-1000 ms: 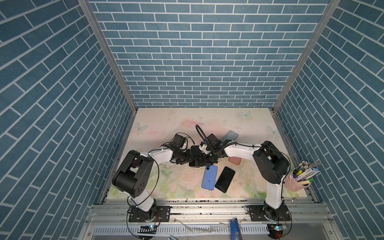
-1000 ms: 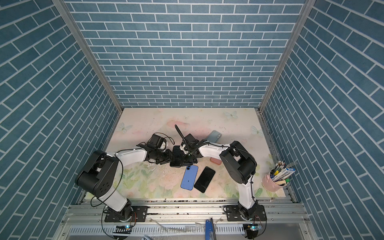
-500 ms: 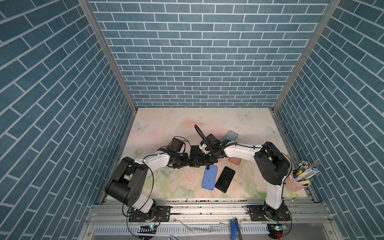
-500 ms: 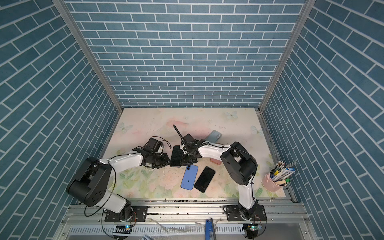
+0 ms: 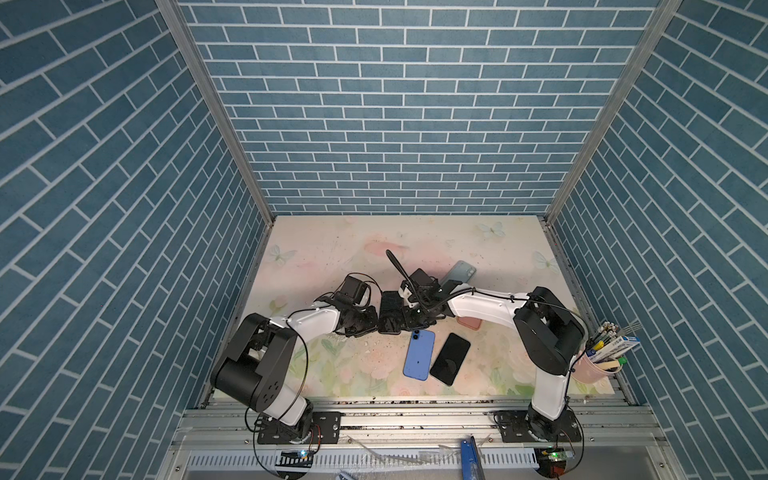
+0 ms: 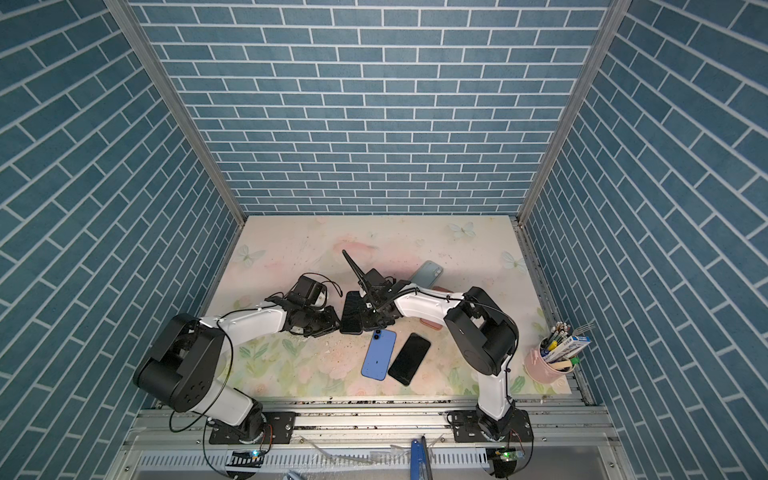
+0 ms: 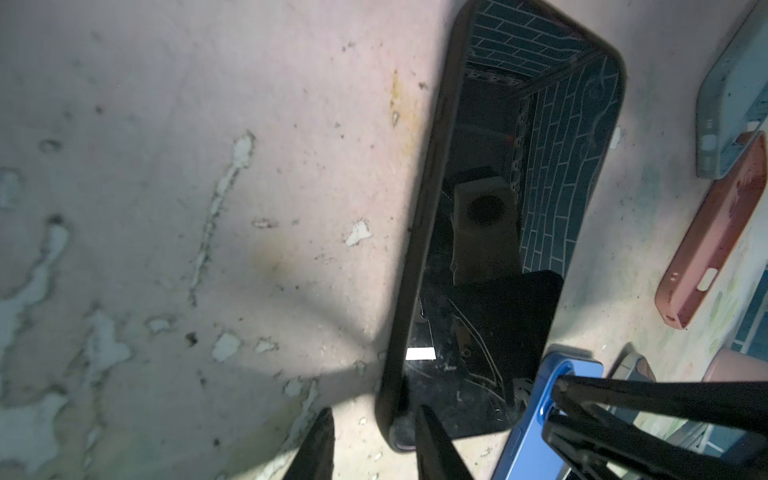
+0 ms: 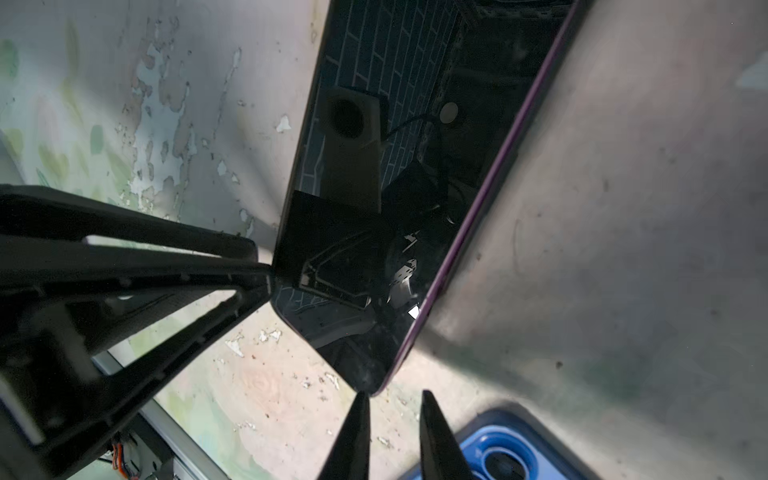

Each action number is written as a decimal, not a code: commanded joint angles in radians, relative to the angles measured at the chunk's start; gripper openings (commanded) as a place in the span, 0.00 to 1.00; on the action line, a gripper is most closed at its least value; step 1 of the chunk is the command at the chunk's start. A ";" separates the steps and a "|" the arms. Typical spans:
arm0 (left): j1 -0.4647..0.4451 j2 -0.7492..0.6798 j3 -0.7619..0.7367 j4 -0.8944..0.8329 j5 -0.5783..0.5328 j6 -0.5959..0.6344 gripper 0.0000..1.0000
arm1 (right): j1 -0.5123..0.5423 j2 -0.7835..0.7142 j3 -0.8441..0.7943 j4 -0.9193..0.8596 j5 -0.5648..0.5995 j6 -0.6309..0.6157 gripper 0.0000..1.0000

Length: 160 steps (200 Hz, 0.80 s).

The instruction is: Put the phone into the phone case

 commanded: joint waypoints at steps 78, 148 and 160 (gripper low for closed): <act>-0.004 0.045 0.015 -0.001 0.030 0.020 0.33 | 0.037 0.083 0.067 -0.058 0.039 0.064 0.18; -0.004 0.104 0.049 -0.008 0.064 0.036 0.33 | 0.066 0.096 0.085 -0.078 0.060 0.068 0.17; -0.004 0.108 0.052 -0.009 0.066 0.035 0.33 | 0.069 0.100 0.089 -0.081 0.066 0.071 0.17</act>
